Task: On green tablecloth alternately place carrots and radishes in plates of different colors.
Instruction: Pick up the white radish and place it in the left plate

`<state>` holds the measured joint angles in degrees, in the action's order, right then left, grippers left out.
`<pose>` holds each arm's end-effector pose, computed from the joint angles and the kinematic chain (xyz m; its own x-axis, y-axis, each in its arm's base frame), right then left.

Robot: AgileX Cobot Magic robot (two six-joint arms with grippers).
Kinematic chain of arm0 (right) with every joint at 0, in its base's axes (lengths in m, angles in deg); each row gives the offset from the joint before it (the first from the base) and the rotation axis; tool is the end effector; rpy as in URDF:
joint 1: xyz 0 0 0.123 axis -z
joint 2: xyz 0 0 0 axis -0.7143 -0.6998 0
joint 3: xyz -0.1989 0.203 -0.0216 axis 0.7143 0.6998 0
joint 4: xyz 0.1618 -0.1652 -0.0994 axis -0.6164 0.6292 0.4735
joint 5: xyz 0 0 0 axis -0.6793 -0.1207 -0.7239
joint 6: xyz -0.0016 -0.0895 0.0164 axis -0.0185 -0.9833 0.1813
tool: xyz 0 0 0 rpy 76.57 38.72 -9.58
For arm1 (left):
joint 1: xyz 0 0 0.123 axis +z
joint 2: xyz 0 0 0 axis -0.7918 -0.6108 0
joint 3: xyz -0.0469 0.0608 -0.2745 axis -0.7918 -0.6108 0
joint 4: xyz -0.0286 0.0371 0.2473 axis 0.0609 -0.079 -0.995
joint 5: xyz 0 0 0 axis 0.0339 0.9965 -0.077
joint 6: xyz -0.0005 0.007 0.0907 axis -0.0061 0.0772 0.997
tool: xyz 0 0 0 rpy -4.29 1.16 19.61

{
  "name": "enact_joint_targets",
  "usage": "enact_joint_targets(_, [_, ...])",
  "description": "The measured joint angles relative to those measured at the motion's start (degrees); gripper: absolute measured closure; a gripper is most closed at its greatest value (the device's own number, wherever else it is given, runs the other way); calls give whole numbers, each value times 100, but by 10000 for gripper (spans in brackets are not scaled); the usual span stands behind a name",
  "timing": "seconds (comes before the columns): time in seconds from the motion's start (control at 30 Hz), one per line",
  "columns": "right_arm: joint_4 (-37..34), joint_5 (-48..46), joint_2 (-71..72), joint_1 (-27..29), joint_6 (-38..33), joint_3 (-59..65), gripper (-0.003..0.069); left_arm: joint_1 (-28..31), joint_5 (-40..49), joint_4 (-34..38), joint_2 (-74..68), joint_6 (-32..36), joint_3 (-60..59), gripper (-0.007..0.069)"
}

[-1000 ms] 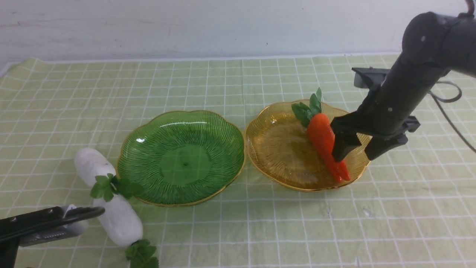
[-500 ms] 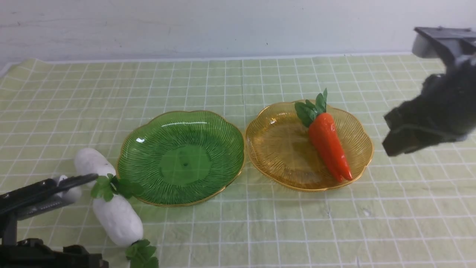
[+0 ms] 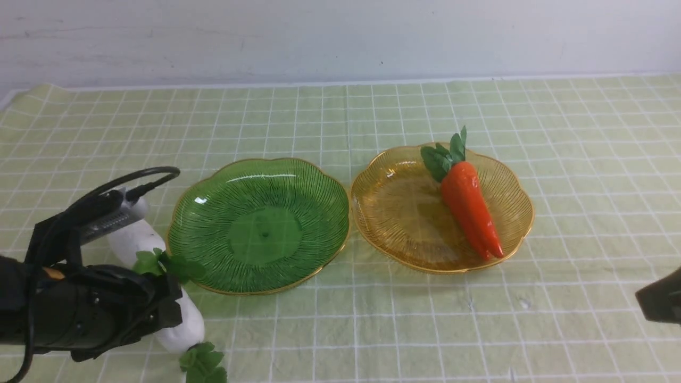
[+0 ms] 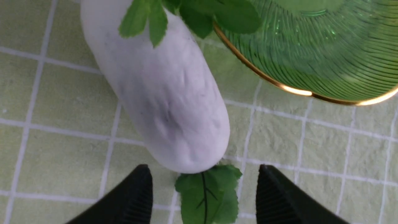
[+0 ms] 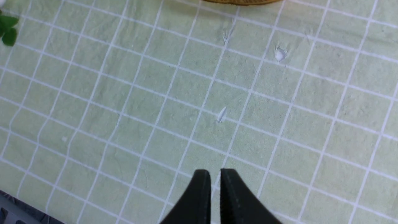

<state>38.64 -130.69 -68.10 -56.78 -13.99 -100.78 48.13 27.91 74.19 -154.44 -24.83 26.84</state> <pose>0.1486 0.0546 0.3392 -0.8697 -0.2686 -0.4140 -0.3786 0.9012 0.2108 0.2168 -0.0349 0.2123 -0.8659 -0.3320 -0.3741 -0.1931 0.9118 -0.3624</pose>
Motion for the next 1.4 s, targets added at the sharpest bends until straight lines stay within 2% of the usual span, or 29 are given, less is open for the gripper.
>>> enact_joint_targets(0.3, [0,0,0,0,0,11,622,0,-483,-44,-734,-13,235,114])
enact_joint_targets(0.87, [0,21,0,0,0,12,622,0,-901,-1,-1386,-239,245,114])
enact_joint_targets(0.97, [0,36,0,0,0,12,622,0,-861,5,-1390,-268,252,154])
enact_joint_targets(1.03, [0,41,0,0,0,12,622,0,-665,-31,-1319,-272,257,184])
enact_joint_targets(1.17, [0,41,0,0,0,12,622,0,-109,-340,-1096,-274,257,186])
enact_joint_targets(1.23, [0,70,0,0,0,23,622,18,520,-747,-751,-361,355,186])
enact_joint_targets(1.4, [0,85,0,0,0,46,622,87,1656,-1184,-163,-522,767,186])
